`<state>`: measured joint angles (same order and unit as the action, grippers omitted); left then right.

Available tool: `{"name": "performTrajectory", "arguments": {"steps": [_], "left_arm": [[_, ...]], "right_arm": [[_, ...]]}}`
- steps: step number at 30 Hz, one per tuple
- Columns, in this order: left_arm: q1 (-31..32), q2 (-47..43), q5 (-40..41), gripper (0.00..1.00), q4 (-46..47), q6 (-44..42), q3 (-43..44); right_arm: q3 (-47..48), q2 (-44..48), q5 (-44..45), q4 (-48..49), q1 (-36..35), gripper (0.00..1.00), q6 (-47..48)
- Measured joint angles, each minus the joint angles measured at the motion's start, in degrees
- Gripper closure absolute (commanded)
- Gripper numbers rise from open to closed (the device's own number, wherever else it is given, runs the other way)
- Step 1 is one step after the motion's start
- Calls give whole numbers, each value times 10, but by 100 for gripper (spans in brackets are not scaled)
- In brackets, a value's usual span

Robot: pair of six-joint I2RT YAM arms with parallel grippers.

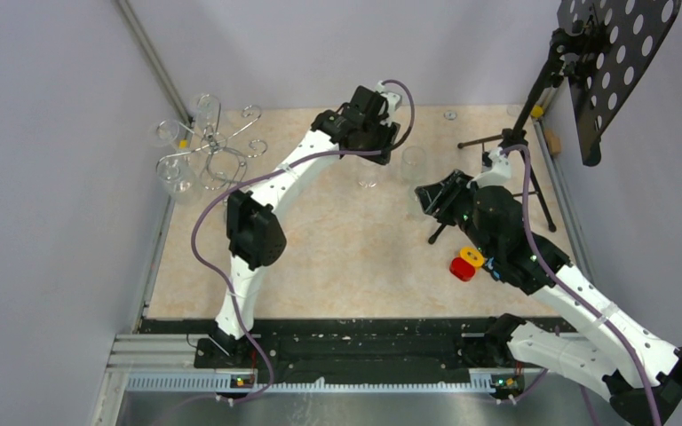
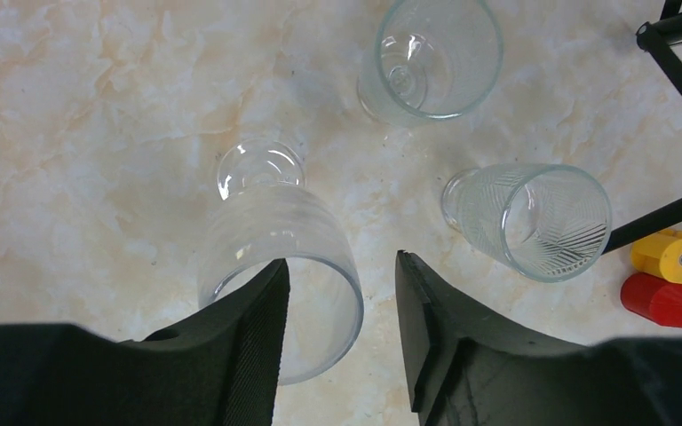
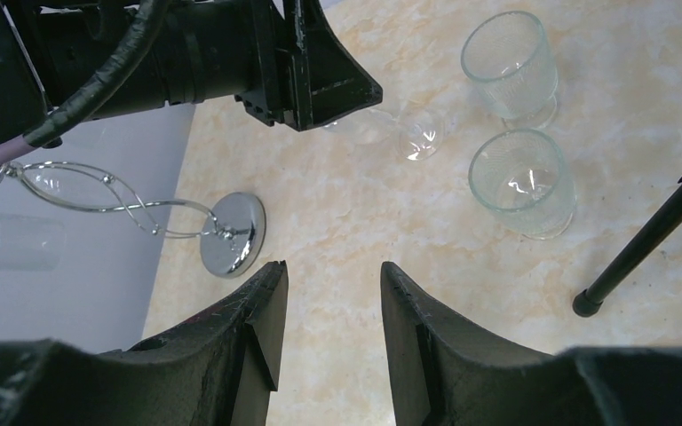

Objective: Take the wine glass off the wine glass rack

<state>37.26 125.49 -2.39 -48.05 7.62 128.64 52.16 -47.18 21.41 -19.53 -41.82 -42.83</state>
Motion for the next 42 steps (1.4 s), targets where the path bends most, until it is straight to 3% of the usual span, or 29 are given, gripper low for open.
{"name": "performTrajectory", "arguments": {"steps": [6, 35, 42], "left_arm": [[0, -15, -3, 38, 4, 2, 2], [-6, -20, 3, 38, 14, 7, 2], [-6, -58, 9, 19, 7, 14, 0]], "right_arm": [[0, 3, -3, -1, 0, 56, -8], [-27, 40, -17, 2, 0, 56, -24], [-28, 40, -21, 6, 0, 51, -25]]}}
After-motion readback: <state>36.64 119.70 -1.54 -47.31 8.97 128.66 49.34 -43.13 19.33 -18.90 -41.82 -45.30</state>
